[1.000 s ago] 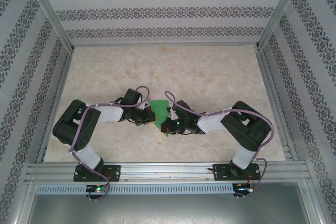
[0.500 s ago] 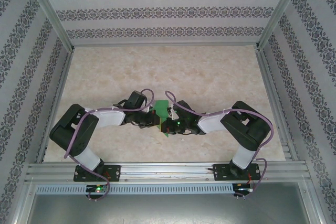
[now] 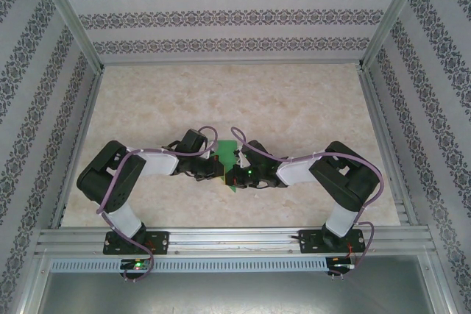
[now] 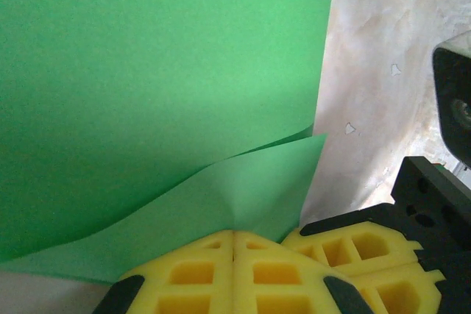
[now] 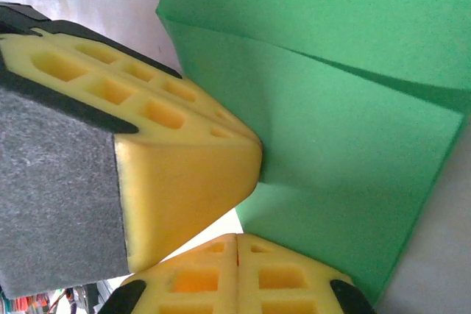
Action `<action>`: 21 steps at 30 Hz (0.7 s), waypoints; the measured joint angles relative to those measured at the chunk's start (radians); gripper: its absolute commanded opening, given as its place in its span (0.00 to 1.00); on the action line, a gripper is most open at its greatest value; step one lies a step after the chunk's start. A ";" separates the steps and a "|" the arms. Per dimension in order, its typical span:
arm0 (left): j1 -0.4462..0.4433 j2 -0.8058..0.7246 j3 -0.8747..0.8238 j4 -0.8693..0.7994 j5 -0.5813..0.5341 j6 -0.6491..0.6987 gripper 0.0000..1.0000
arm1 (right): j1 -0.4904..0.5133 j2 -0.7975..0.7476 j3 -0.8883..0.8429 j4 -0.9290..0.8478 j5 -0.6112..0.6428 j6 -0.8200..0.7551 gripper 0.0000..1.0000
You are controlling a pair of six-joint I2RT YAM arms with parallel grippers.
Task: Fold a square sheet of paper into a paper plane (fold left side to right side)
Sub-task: Third fold the triangle at the center of the table.
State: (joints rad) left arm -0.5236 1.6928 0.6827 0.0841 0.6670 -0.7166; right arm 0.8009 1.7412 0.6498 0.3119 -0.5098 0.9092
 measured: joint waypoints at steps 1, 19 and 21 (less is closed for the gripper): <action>0.000 0.001 0.000 0.003 0.001 0.000 0.00 | 0.000 0.000 0.003 -0.006 0.000 -0.002 0.00; 0.165 0.046 0.030 -0.013 0.087 0.087 0.00 | 0.000 0.001 0.014 -0.031 0.001 -0.018 0.00; 0.190 0.051 0.041 -0.025 0.091 0.102 0.00 | 0.000 0.001 0.014 -0.031 0.001 -0.018 0.00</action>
State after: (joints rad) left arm -0.3340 1.7435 0.7238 0.0593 0.7578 -0.6147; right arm 0.8013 1.7420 0.6643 0.2810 -0.5091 0.8917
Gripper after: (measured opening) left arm 0.035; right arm 0.048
